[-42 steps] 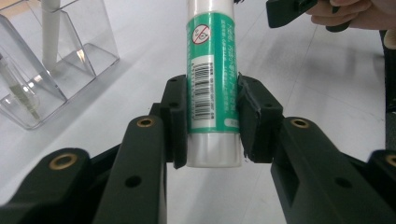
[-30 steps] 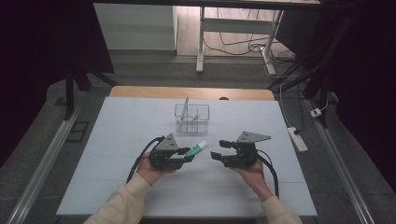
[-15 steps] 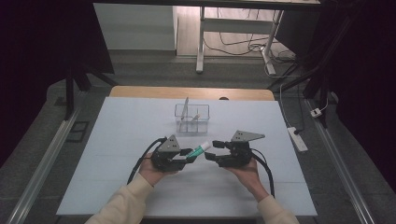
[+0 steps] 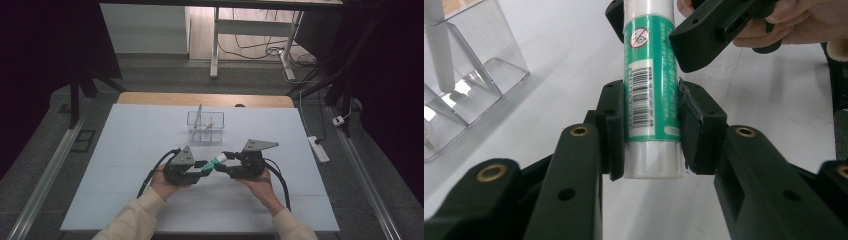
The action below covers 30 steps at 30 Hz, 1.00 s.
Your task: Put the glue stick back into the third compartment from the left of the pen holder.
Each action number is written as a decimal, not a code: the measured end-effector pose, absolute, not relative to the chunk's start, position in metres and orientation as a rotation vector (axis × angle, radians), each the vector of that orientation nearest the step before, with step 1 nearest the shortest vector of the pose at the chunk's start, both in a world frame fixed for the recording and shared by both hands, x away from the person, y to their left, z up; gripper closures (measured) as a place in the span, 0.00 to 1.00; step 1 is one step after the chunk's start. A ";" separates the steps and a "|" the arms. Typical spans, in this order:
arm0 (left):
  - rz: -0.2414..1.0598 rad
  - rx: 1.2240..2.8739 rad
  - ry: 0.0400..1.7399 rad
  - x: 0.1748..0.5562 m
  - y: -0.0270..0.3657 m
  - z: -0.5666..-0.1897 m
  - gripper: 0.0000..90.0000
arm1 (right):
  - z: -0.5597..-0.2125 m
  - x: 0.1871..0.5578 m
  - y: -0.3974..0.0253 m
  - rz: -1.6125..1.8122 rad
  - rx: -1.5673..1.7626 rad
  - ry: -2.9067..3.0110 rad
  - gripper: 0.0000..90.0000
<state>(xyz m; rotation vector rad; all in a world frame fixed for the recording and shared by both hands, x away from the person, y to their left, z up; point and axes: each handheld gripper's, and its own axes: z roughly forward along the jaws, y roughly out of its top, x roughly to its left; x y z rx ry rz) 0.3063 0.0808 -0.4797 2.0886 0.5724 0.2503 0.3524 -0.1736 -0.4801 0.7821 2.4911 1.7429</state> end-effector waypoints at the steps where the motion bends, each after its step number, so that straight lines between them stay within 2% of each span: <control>1: 0.249 2.091 0.572 0.306 0.080 -0.480 0.73 | -0.480 0.353 -0.173 1.755 0.785 2.493 0.43; 20: 0.273 2.191 0.559 0.310 0.064 -0.491 0.73 | -0.477 0.353 -0.176 1.846 0.767 2.471 0.66; 30: 0.298 2.195 0.564 0.309 0.061 -0.492 0.72 | -0.476 0.352 -0.176 1.852 0.741 2.465 0.69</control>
